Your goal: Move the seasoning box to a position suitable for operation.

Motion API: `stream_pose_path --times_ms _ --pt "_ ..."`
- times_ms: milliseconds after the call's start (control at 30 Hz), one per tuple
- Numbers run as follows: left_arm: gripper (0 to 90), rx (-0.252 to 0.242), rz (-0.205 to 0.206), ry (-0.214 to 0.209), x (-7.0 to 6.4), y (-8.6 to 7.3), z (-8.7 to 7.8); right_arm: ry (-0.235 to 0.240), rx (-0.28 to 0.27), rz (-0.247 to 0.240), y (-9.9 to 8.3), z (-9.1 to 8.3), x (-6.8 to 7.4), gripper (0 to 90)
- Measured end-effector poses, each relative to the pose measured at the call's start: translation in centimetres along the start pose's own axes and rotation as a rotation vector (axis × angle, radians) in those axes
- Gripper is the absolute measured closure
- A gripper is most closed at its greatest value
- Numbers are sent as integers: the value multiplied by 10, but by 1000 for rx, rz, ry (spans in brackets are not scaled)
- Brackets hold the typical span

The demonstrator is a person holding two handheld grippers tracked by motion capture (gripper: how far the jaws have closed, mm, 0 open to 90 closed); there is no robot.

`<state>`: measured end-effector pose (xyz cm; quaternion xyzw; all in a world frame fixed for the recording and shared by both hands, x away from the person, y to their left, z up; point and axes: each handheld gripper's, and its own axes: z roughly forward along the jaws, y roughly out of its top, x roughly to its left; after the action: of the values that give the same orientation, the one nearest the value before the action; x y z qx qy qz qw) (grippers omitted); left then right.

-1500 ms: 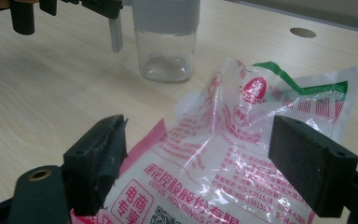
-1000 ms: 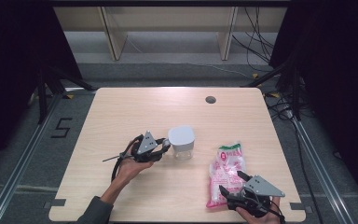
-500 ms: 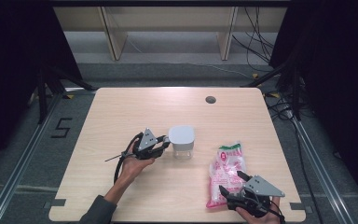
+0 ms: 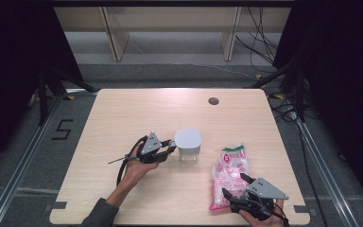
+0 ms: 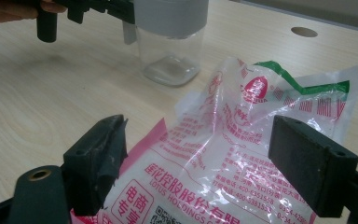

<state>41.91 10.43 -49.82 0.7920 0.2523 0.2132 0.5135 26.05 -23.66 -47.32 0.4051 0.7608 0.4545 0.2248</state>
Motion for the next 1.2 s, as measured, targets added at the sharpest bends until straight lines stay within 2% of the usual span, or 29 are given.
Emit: stream_pose_path --times_ms 33,67,233,267,300,367,433,500,600,633,667,700,767,800,833,867,900,933,1033,1067,1133,1200 --pt "691 -3 4 2 0 0 1 -1 2 4 0 0 0 200" --pt "691 -1 9 2 0 0 1 -4 -1 -18 0 0 -2 200" --pt "691 1 3 6 0 1 2 -3 0 -7 0 0 -1 200" --pt "691 5 8 6 0 2 2 -1 -6 -34 0 1 -3 200" --pt "690 4 -7 0 0 1 3 -2 -2 -7 0 0 -1 200" --pt "690 3 0 5 1 1 2 -2 -1 -2 0 0 -1 200" --pt "688 6 -8 -2 1 1 2 -2 -7 -31 0 1 -3 200" --pt "675 1 -25 -8 2 2 2 6 -9 -39 0 1 -4 200" --pt "588 -8 -40 -10 1 3 -1 3 -8 -34 0 1 -4 200" --pt "555 -4 -31 -9 1 5 -3 5 -15 -41 0 1 -5 200" --pt "510 -6 -54 -8 0 6 -4 2 -15 -35 0 1 -4 200" --pt "474 -1 -55 -10 0 7 -6 0 -17 -39 -1 1 -4 200" --pt "430 -6 -64 -3 -1 9 -10 5 -13 -2 -1 1 -3 200" --pt "414 -1 -66 0 -2 10 -13 2 -10 -4 -1 1 -3 200" --pt "395 7 -70 1 -2 12 -16 -2 -13 -40 -1 1 -6 200" --pt "374 11 -81 4 -3 13 -19 -2 -7 -22 -1 0 -5 199" --pt "359 17 -97 6 -5 15 -22 4 -5 2 -2 0 -4 199" --pt "349 24 -103 8 -5 16 -25 6 -11 3 -2 0 -4 199" --pt "346 14 -110 14 -8 22 -35 -3 -5 -10 -2 -1 -6 198" --pt "345 12 -101 18 -8 24 -37 5 -11 -26 -2 0 -8 198" --pt "340 7 -109 14 -9 29 -42 7 -8 -15 -2 0 -7 198" --pt "344 -1 -112 11 -11 34 -45 9 -12 -27 -2 1 -7 197"
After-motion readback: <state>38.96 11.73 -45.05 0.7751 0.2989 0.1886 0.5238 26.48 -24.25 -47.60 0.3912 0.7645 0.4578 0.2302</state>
